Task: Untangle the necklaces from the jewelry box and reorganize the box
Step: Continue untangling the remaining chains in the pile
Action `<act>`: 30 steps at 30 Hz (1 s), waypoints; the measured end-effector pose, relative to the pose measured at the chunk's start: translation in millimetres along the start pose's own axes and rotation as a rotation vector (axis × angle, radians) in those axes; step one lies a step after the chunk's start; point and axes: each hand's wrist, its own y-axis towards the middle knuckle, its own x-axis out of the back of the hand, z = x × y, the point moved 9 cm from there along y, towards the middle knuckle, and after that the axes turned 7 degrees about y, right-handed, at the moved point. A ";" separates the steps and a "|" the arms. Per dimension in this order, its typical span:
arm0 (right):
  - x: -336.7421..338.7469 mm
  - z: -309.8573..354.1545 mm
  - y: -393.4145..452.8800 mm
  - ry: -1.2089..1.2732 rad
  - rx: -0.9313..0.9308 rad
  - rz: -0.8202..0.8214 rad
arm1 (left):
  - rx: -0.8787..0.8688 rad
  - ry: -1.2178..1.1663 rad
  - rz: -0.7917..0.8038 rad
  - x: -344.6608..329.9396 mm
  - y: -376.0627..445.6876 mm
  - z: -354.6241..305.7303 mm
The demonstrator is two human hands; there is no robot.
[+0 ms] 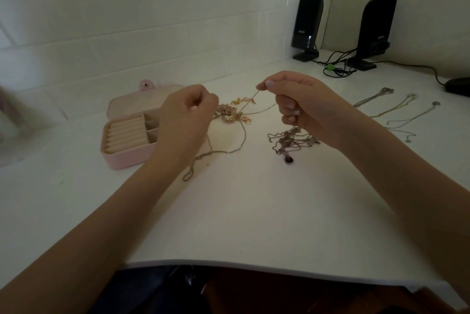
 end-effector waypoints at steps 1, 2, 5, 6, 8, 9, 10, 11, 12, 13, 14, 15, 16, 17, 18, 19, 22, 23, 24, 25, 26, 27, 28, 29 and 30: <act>0.0 -0.2 0.0 0.002 -0.004 -0.001 | 0.079 -0.205 0.072 -7.0 3.3 5.9; -0.2 -0.4 0.0 0.003 -0.008 -0.004 | 0.157 -0.393 0.130 -14.3 4.2 10.0; -0.9 -1.2 0.1 -0.004 -0.018 -0.007 | 0.332 -0.638 0.206 -25.2 -4.6 8.7; -1.6 -1.6 0.1 -0.003 -0.023 -0.006 | 0.345 -0.650 0.211 -26.3 -6.2 7.0; -3.3 -2.5 0.1 0.008 -0.034 0.001 | 0.360 -0.640 0.232 -28.9 -9.3 3.6; -4.0 -2.8 0.2 0.014 -0.039 0.005 | 0.365 -0.624 0.253 -30.4 -11.1 0.9; -4.8 -2.7 -0.1 0.016 -0.043 0.010 | 0.372 -0.606 0.267 -31.9 -12.4 0.0; -5.4 -2.3 -0.4 0.016 -0.045 0.014 | 0.385 -0.607 0.273 -33.3 -13.3 0.2; -6.3 -1.8 -0.5 0.017 -0.045 0.017 | 0.401 -0.620 0.270 -34.2 -13.6 0.7; -6.8 -1.3 -0.5 0.014 -0.043 0.016 | 0.416 -0.631 0.263 -34.2 -14.3 0.8; -6.7 -1.2 -0.4 0.004 -0.041 0.010 | 0.427 -0.626 0.256 -33.6 -14.9 0.5; -5.5 -1.5 0.0 -0.011 -0.041 -0.004 | 0.430 -0.605 0.252 -33.0 -15.6 0.6; -3.7 -1.4 0.2 -0.015 -0.041 -0.023 | 0.424 -0.566 0.252 -32.3 -16.2 0.5; -2.1 -0.9 0.3 0.006 -0.042 -0.039 | 0.413 -0.518 0.255 -31.1 -16.8 0.0; -1.7 0.3 0.0 0.060 -0.040 -0.046 | 0.399 -0.469 0.256 -29.5 -17.2 -0.4; -2.3 1.9 -0.8 0.138 -0.038 -0.043 | 0.383 -0.422 0.251 -27.6 -16.9 0.2; -4.8 5.9 -3.7 0.347 -0.043 -0.027 | 0.335 -0.317 0.240 -23.0 -14.8 2.0; -3.4 6.3 -4.0 0.365 -0.045 -0.035 | 0.323 -0.296 0.240 -22.6 -14.9 2.4; -0.6 5.8 -3.9 0.370 -0.054 -0.056 | 0.311 -0.280 0.240 -22.4 -14.8 2.6; 3.6 4.3 -3.3 0.356 -0.070 -0.086 | 0.300 -0.268 0.237 -22.3 -15.0 2.5; 8.7 3.0 -3.1 0.295 -0.082 -0.121 | 0.292 -0.262 0.232 -21.9 -15.1 1.9; 14.9 3.7 -3.2 0.145 -0.076 -0.152 | 0.284 -0.257 0.224 -21.2 -14.7 1.5; 21.2 6.9 -3.4 -0.102 -0.045 -0.171 | 0.277 -0.255 0.214 -20.5 -13.9 1.3; 22.0 10.9 -3.3 -0.384 0.007 -0.148 | 0.271 -0.256 0.201 -19.3 -12.7 1.5; 15.9 13.1 -3.4 -0.598 0.061 -0.082 | 0.266 -0.262 0.184 -17.9 -11.4 1.8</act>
